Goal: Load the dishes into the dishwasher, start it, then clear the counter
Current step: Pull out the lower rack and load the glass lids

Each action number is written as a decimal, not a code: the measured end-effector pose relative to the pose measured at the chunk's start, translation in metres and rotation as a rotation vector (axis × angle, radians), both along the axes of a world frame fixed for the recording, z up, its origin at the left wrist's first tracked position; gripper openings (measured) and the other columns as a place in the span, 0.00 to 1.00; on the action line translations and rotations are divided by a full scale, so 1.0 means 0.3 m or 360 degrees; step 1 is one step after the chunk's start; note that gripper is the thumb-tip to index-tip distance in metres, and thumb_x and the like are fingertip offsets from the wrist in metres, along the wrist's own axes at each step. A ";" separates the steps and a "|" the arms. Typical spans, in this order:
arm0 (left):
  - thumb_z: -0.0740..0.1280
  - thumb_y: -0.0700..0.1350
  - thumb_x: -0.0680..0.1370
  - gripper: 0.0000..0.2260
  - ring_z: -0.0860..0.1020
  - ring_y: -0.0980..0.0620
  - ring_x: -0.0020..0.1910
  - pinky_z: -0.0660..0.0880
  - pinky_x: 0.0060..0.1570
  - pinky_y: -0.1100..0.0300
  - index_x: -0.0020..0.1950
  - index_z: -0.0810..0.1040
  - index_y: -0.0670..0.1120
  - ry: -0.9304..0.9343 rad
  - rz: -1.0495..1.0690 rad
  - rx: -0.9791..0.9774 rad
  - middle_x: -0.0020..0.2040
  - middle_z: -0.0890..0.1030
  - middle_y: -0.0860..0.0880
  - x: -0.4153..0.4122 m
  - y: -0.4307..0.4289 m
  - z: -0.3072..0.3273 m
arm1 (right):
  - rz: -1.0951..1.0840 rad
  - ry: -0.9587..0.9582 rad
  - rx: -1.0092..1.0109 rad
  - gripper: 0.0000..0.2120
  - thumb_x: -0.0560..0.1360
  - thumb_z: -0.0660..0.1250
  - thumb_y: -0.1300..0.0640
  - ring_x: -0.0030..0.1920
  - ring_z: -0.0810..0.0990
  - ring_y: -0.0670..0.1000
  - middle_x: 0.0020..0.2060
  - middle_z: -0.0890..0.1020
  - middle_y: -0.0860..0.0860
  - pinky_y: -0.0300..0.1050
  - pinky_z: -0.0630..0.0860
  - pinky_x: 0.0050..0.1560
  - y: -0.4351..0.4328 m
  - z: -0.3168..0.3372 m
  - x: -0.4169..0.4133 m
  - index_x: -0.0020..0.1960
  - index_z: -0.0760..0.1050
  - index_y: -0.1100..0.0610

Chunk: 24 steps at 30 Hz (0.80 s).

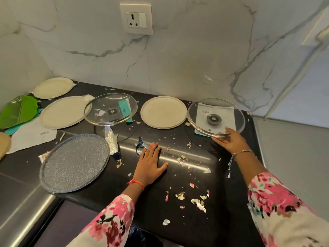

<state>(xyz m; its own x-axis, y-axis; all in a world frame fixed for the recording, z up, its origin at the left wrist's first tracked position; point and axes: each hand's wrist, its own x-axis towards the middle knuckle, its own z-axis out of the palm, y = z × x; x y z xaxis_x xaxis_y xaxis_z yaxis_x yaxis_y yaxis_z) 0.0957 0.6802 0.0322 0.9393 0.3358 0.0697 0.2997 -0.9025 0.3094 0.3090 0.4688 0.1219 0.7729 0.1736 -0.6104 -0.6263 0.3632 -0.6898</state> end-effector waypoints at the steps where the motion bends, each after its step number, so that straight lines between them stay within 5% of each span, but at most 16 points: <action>1: 0.56 0.60 0.79 0.31 0.46 0.52 0.77 0.41 0.76 0.54 0.77 0.55 0.47 0.0006 -0.0001 0.0002 0.78 0.51 0.50 -0.001 0.000 -0.002 | 0.0025 0.0018 -0.0002 0.13 0.76 0.64 0.63 0.62 0.75 0.61 0.63 0.75 0.62 0.61 0.73 0.60 0.007 -0.004 0.009 0.60 0.67 0.61; 5: 0.56 0.61 0.79 0.31 0.46 0.53 0.77 0.39 0.75 0.56 0.77 0.53 0.48 0.0011 -0.0002 0.0013 0.78 0.50 0.50 0.000 0.006 -0.009 | 0.0121 0.0071 0.0027 0.02 0.78 0.61 0.65 0.65 0.73 0.62 0.62 0.76 0.61 0.62 0.69 0.65 0.050 -0.022 0.026 0.50 0.70 0.63; 8: 0.55 0.61 0.79 0.32 0.45 0.53 0.77 0.38 0.73 0.58 0.77 0.52 0.48 0.0025 0.0000 0.0024 0.78 0.49 0.51 0.002 0.009 -0.013 | 0.0117 0.0078 0.0132 0.06 0.78 0.57 0.69 0.65 0.72 0.63 0.50 0.78 0.61 0.63 0.66 0.66 0.067 -0.032 0.034 0.44 0.68 0.62; 13: 0.57 0.61 0.78 0.31 0.46 0.53 0.77 0.39 0.74 0.57 0.77 0.53 0.48 0.0075 0.0008 -0.0023 0.78 0.50 0.51 0.006 0.010 -0.001 | -0.0028 0.0069 0.0133 0.14 0.73 0.57 0.75 0.61 0.74 0.66 0.60 0.75 0.64 0.65 0.72 0.59 0.050 -0.035 0.017 0.55 0.70 0.65; 17: 0.58 0.59 0.79 0.31 0.45 0.52 0.77 0.40 0.75 0.52 0.77 0.53 0.47 0.0233 -0.0043 -0.0175 0.79 0.49 0.50 0.010 0.019 0.048 | -0.0050 0.0048 0.0172 0.13 0.73 0.56 0.75 0.60 0.76 0.65 0.63 0.74 0.65 0.63 0.73 0.58 -0.007 -0.026 -0.075 0.55 0.71 0.66; 20: 0.56 0.60 0.79 0.31 0.40 0.51 0.77 0.36 0.74 0.49 0.78 0.50 0.48 0.0267 -0.0065 -0.0085 0.79 0.44 0.50 -0.033 0.003 0.076 | 0.0027 -0.0037 0.0143 0.15 0.76 0.56 0.71 0.46 0.80 0.62 0.61 0.75 0.66 0.60 0.74 0.54 -0.072 -0.005 -0.174 0.61 0.69 0.67; 24: 0.56 0.59 0.80 0.30 0.39 0.51 0.77 0.35 0.73 0.50 0.77 0.52 0.48 0.0123 -0.0020 -0.0095 0.79 0.46 0.51 -0.187 -0.079 0.094 | 0.0122 -0.0152 0.0098 0.12 0.76 0.58 0.70 0.36 0.81 0.59 0.55 0.77 0.66 0.57 0.76 0.52 -0.177 0.024 -0.341 0.58 0.71 0.68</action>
<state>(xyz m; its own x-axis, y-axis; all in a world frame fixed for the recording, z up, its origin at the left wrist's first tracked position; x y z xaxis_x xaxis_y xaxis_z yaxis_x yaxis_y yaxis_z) 0.0395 0.6566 0.0606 0.9453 0.3254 -0.0228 0.3135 -0.8870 0.3391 0.2067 0.4157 0.1292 0.8100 0.2696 -0.5208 -0.5864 0.3603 -0.7255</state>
